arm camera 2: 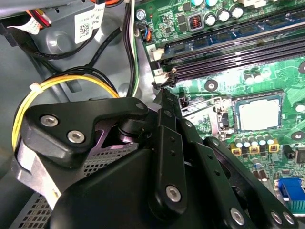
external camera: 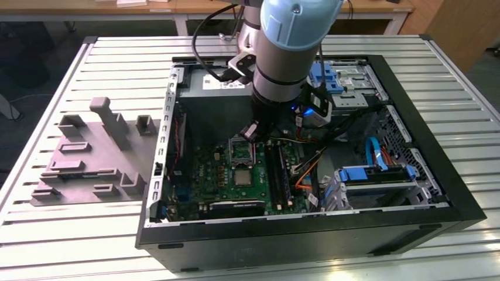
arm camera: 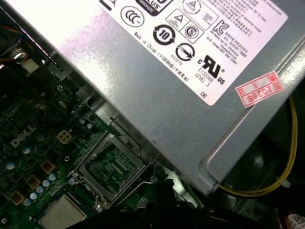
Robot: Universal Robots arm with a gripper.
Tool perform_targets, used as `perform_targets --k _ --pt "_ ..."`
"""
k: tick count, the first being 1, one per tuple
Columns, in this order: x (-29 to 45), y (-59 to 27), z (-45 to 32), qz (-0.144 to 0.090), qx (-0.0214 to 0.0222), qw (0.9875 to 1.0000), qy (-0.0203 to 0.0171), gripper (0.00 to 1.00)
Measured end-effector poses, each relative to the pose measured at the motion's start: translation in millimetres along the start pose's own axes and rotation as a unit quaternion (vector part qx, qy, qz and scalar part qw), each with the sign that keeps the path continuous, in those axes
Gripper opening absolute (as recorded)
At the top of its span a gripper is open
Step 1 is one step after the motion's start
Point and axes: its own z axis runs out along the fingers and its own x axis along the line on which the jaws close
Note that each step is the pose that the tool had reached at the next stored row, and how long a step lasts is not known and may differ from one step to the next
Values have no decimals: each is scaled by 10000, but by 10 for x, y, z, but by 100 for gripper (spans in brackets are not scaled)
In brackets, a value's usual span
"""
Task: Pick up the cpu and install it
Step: 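Close the cpu cover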
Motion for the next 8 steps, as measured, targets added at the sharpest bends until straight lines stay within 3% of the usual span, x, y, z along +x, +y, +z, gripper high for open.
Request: perform_targets --k 4,8 --pt "4 -3 22 -4 -94 9999 -86 11" --pt "9 -5 49 -6 -112 9999 -102 11"
